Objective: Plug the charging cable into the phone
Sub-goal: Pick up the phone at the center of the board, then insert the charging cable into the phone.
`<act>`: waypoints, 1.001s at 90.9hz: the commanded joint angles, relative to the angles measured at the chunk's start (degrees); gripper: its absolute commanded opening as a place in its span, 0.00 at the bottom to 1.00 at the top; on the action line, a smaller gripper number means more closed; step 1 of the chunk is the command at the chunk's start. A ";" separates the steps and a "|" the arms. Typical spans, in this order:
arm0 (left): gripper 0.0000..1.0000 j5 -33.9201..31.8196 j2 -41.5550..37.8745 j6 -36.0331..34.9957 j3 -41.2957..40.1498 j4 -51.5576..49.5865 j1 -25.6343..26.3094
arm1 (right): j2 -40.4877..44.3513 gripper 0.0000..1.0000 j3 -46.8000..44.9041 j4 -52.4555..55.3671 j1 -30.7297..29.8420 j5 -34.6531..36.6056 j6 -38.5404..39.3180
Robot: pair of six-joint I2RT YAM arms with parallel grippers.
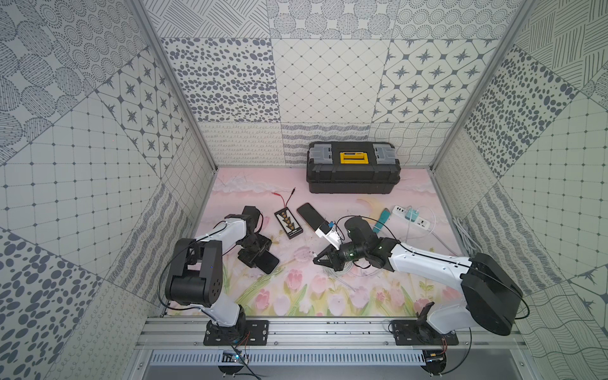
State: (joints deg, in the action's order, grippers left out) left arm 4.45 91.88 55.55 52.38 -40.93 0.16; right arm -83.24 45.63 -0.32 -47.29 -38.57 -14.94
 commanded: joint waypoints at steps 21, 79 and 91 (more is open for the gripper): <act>0.10 4.60 -21.91 -7.04 1.79 -1.32 9.30 | -5.91 0.00 1.31 -1.51 -5.03 -0.29 -1.57; 0.08 6.66 -27.66 -5.28 -2.81 5.18 16.62 | -14.91 0.00 4.22 -10.60 -6.62 -3.57 -10.65; 0.09 5.03 -27.49 -4.49 -2.51 4.66 16.58 | -16.28 0.00 4.92 -12.48 -6.67 -5.15 -12.46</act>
State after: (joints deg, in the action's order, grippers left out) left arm 9.32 64.55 50.54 49.52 -39.11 16.29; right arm -98.48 48.95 -8.34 -53.67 -42.37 -25.17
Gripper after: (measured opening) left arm 0.771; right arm 0.098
